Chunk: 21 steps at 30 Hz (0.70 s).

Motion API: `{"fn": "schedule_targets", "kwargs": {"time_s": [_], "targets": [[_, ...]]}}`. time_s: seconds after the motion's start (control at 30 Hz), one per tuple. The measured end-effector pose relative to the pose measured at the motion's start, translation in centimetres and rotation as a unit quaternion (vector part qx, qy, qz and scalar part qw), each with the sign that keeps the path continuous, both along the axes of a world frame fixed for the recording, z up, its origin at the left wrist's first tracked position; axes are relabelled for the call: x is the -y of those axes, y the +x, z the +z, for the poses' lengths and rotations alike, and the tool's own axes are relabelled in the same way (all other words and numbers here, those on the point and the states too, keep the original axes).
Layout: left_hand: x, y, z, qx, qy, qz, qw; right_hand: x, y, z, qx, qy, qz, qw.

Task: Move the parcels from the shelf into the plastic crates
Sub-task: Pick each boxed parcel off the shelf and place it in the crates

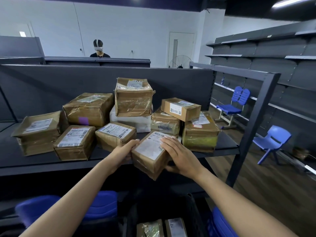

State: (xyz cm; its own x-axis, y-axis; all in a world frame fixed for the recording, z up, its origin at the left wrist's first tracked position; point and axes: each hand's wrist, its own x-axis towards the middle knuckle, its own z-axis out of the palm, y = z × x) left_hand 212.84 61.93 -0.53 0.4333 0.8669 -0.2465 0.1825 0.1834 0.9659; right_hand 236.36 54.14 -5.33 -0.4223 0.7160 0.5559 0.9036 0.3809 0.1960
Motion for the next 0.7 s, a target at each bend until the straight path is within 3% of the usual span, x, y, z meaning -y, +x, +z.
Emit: {"fn": "schedule_targets", "kwargs": {"time_s": [0.1, 0.23, 0.33, 0.4, 0.47, 0.57, 0.63, 0.7], "targets": [[1.5, -0.4, -0.9, 0.044, -0.117, -0.076, 0.989, 1.2, -0.1, 0.0, 0.011, 0.01, 0.026, 1.0], [3.0, 0.1, -2.3, 0.08, -0.114, -0.036, 0.99, 2.6, 0.0, -0.3, 0.013, -0.024, -0.02, 0.999], [3.8, 0.3, -3.5, 0.083, -0.062, 0.044, 0.994, 3.9, -0.6, -0.7, -0.134, -0.118, -0.08, 0.981], [4.7, 0.2, -4.2, 0.097, -0.047, 0.089, 0.99, 4.9, -1.9, -0.6, -0.312, -0.205, -0.104, 0.922], [5.7, 0.1, -4.8, 0.107, -0.041, 0.116, 0.987, 5.4, -3.8, -0.7, -0.473, -0.265, -0.118, 0.832], [7.8, 0.1, -5.6, 0.114, -0.022, 0.148, 0.982, 6.0, -6.7, -1.5, -0.6, -0.331, -0.106, 0.72], [9.3, 0.1, -5.9, 0.112, 0.002, 0.154, 0.982, 6.6, -8.3, -2.3, -0.641, -0.34, -0.086, 0.682], [10.6, -0.1, -6.2, 0.09, 0.035, 0.17, 0.981, 7.4, -9.3, -2.5, -0.656, -0.327, -0.075, 0.676]]}}
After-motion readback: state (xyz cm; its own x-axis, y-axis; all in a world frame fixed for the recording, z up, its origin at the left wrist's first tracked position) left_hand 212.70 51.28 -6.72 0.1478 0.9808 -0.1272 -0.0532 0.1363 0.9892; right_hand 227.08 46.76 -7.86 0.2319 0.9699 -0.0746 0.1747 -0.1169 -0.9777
